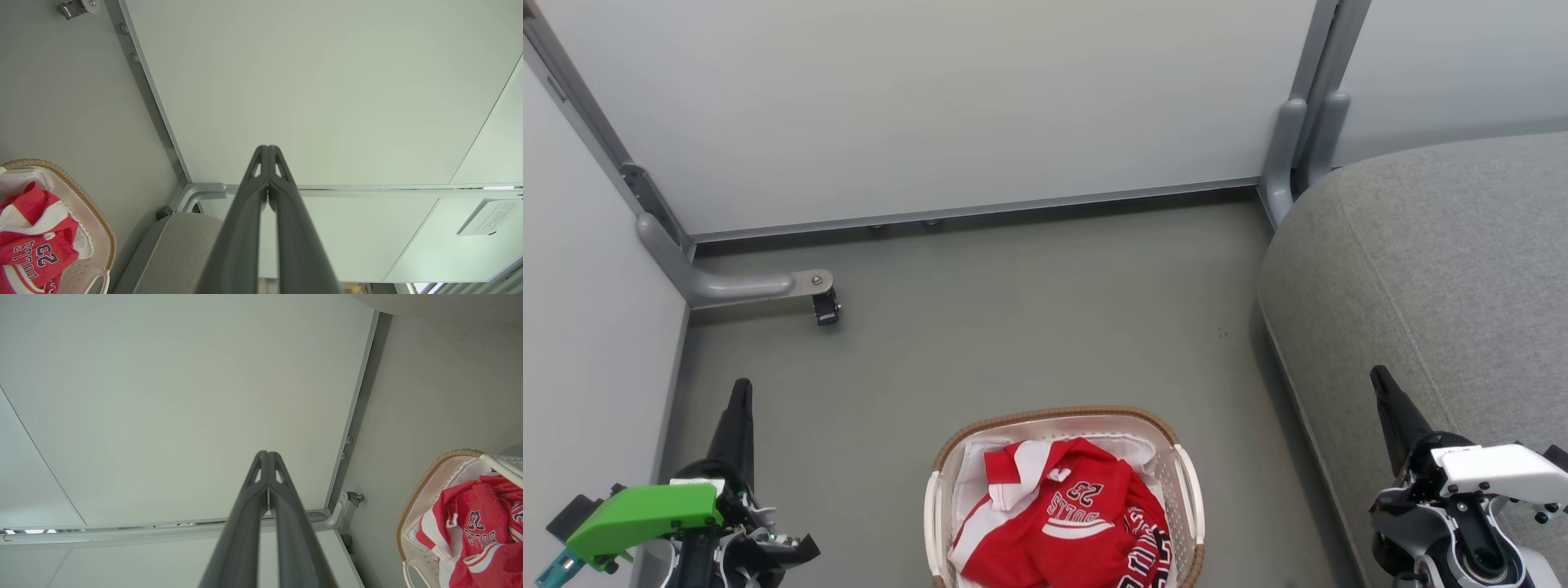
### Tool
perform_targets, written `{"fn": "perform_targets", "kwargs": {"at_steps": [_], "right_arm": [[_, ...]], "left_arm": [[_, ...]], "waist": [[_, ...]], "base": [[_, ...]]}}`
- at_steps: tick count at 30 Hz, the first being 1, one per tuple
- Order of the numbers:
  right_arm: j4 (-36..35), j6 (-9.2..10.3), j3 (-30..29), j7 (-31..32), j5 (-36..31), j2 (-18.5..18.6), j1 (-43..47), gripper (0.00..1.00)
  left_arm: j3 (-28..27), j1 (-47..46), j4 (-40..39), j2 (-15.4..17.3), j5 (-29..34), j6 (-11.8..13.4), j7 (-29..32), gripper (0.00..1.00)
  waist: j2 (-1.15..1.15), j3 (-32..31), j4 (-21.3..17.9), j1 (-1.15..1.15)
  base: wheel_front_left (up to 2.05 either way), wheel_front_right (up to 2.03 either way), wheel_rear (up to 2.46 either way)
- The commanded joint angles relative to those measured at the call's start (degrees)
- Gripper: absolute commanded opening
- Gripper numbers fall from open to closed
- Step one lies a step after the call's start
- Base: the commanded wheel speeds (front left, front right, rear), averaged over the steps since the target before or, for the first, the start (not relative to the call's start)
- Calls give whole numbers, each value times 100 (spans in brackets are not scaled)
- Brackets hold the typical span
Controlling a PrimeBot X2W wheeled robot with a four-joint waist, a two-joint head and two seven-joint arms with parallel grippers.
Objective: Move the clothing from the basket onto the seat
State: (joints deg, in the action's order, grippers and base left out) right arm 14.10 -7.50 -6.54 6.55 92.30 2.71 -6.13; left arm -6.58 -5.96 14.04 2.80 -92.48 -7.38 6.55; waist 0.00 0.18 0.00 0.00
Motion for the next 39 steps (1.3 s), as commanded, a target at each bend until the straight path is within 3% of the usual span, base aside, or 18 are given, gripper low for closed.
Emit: {"fn": "perform_targets", "kwargs": {"at_steps": [1, 19, 20, 25, 39], "right_arm": [[-23, 2, -4, 12, 23, 35, -17, 0], [-23, 2, -4, 12, 23, 35, -17, 0], [-1, 0, 3, -4, -2, 0, 1, 100], [232, 2, 22, -7, -5, -67, 195, 100], [92, 2, 315, -408, -210, -48, 320, 100]], "left_arm": [[-1, -59, -7, 18, 13, -26, 11, 0], [-1, -59, -7, 18, 13, -26, 11, 0], [2, 1, 0, 0, 3, 0, -3, 100], [31, 194, 253, -47, 3, 15, -12, 100], [377, 386, -31, -35, 264, 9, -412, 100]], "waist": [[0, 0, 0, 0], [0, 0, 0, 0], [0, 0, 0, 0], [0, 0, 0, 0], [0, 6, 1, 0]], "base": [[0, 0, 0], [0, 0, 0], [0, 0, 0], [0, 0, 0], [0, 0, 0]]}}
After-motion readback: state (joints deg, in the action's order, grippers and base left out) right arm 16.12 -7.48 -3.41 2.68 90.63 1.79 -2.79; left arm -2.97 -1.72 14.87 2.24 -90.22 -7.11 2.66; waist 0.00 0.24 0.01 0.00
